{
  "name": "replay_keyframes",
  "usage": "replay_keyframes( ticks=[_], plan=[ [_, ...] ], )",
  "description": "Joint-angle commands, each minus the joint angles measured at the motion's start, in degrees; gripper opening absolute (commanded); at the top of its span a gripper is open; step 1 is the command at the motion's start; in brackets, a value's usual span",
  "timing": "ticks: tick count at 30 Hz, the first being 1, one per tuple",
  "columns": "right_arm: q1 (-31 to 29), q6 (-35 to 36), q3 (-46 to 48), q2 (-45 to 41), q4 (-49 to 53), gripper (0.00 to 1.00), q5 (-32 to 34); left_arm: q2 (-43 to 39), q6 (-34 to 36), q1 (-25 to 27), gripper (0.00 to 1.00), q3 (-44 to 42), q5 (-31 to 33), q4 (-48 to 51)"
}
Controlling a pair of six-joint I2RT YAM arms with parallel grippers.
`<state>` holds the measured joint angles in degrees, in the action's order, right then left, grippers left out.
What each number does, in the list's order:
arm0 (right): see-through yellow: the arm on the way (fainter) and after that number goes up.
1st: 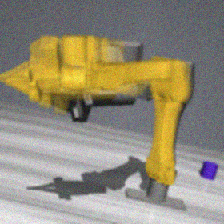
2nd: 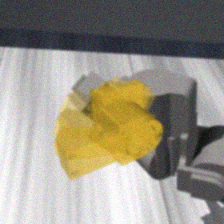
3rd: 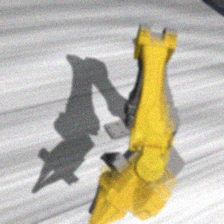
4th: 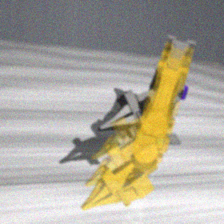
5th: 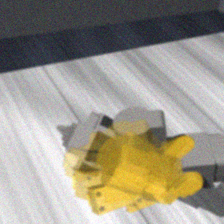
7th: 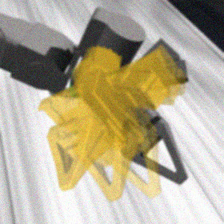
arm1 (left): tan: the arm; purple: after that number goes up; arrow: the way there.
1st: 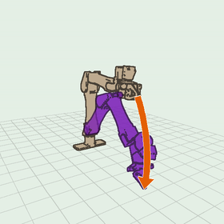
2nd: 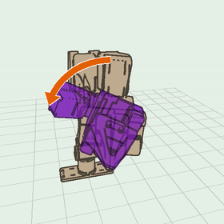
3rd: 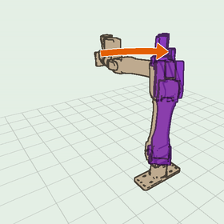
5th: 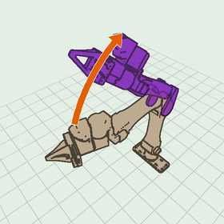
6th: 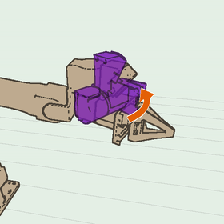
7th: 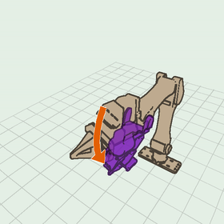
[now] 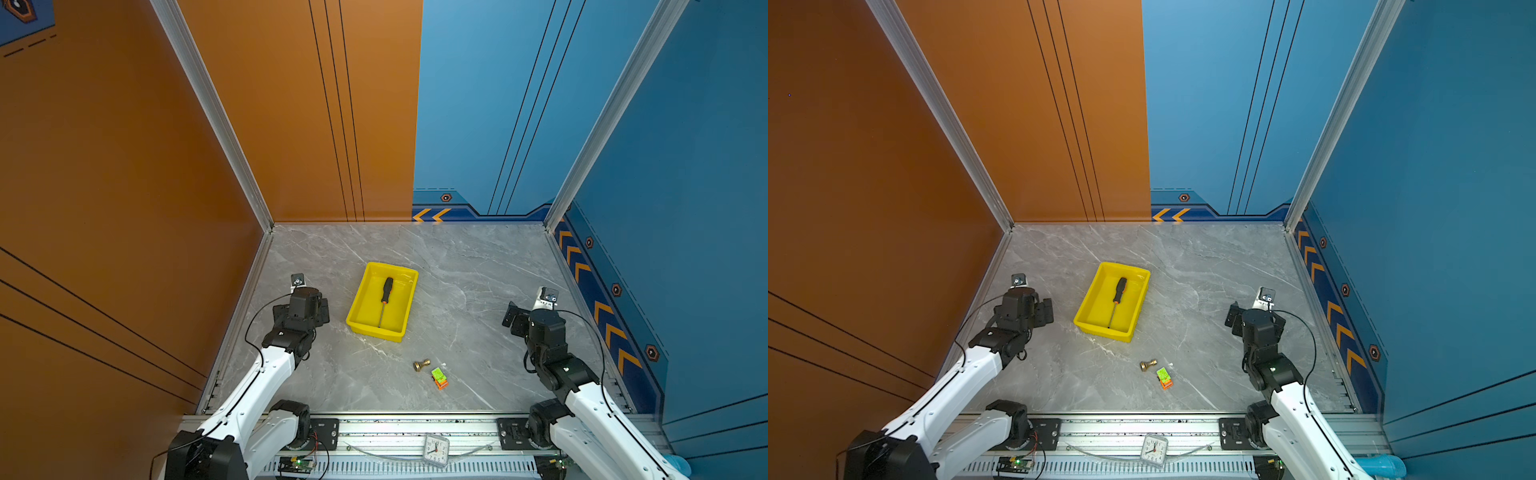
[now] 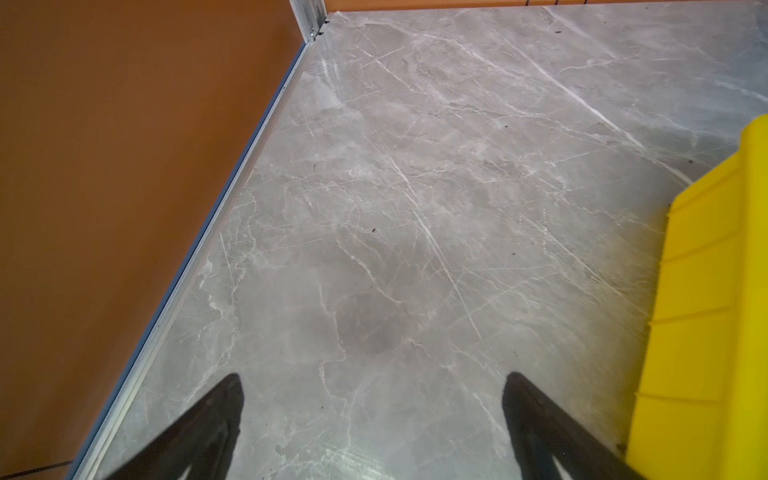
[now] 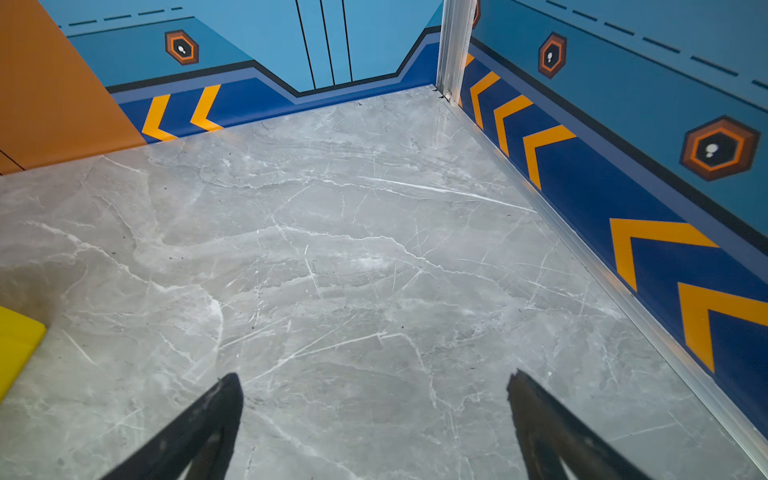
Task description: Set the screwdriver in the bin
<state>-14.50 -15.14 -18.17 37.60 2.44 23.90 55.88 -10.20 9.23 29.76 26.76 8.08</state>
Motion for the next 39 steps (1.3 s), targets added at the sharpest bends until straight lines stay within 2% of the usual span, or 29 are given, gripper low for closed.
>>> replay_keyframes(
  ticks=[1,5,11,19,25,29,31,33,39],
  plan=[
    [2.9,7.1,3.7,1.9,-16.6,1.00,-2.0,-0.3,4.8,-1.5,0.98,-5.0,-2.0,-15.4],
    [7.4,9.7,3.3,11.6,-21.8,1.00,-9.5,2.4,9.1,-3.2,0.98,-9.5,-4.8,-25.8],
    [8.8,14.3,3.6,24.4,-34.8,1.00,-11.9,11.8,8.0,-5.4,0.98,-10.4,-6.7,-35.8],
    [10.8,14.7,2.2,37.8,-51.6,1.00,-15.0,25.0,9.6,-5.5,0.98,-5.3,-8.7,-47.5],
    [12.1,12.0,2.9,47.3,-62.9,1.00,-14.2,29.5,9.6,-5.7,0.98,-5.6,-9.6,-52.6],
    [12.0,11.7,1.6,49.2,-61.8,1.00,-13.6,30.9,9.4,-5.8,0.98,-6.1,-9.6,-54.5],
    [12.1,10.4,0.5,51.5,-62.0,1.00,-9.9,31.8,9.4,-5.8,0.98,-6.6,-9.6,-56.8],
    [11.8,8.8,-1.8,50.1,-55.6,1.00,-6.0,31.7,9.4,-5.8,0.98,-6.8,-9.6,-56.9],
    [11.2,9.7,-1.5,51.3,-58.3,1.00,-5.0,33.7,10.2,-5.7,0.98,-8.7,-10.2,-62.6]
  ],
)
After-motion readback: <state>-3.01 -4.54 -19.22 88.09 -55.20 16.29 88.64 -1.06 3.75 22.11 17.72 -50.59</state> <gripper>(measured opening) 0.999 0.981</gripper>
